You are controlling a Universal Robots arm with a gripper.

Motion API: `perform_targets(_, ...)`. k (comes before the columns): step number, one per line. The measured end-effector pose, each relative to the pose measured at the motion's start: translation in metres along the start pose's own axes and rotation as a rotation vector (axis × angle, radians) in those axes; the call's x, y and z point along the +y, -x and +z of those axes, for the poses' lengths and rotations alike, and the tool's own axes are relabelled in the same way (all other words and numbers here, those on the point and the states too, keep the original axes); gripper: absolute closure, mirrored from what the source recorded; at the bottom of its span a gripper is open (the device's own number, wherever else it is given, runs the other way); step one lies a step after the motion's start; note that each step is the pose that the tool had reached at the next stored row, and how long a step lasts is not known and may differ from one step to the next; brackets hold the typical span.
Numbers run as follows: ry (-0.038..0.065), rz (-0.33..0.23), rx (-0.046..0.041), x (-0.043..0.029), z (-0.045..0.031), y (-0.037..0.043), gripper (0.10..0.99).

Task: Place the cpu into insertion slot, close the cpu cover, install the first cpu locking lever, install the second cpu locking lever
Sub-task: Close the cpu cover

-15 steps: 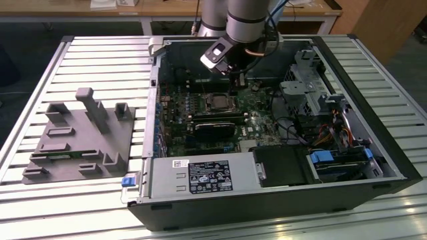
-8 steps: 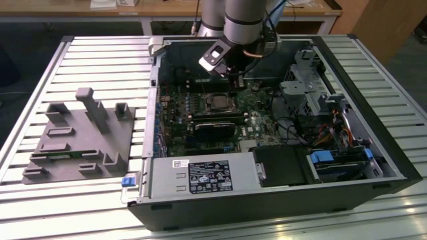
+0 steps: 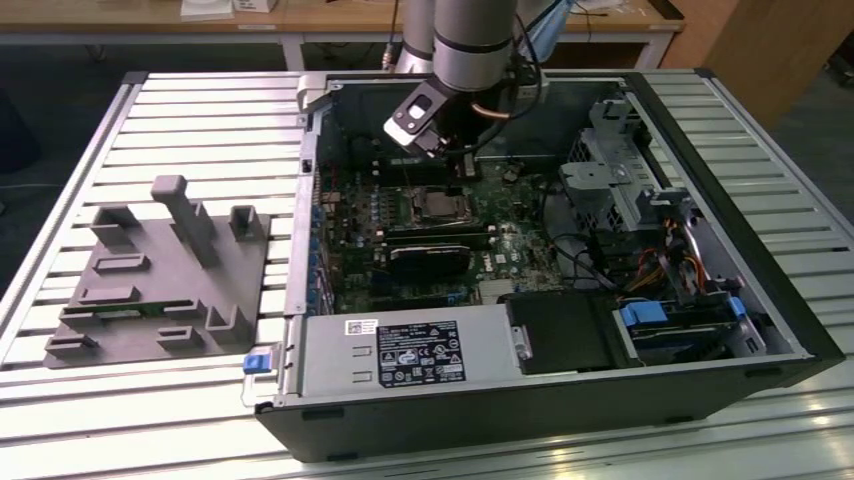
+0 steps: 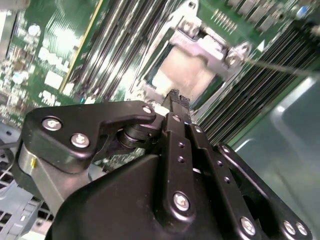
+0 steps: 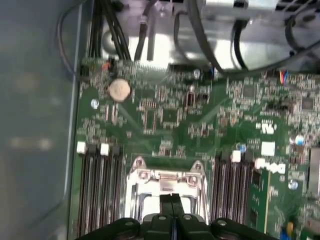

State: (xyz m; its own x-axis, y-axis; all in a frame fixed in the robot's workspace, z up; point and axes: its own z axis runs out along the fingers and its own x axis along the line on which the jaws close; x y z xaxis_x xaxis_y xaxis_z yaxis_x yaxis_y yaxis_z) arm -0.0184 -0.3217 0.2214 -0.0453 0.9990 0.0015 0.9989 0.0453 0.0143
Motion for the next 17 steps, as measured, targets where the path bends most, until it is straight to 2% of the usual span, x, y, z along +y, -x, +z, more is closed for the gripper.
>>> perform_targets(2,0.0,0.0,0.0,-0.0049,0.0007,-0.0002,0.98)
perform_targets(11,0.0,0.029,-0.0005,-0.0186,0.0043,-0.0008,0.98)
perform_targets(17,0.0,0.036,-0.0007,-0.0214,0.005,-0.0009,0.98)
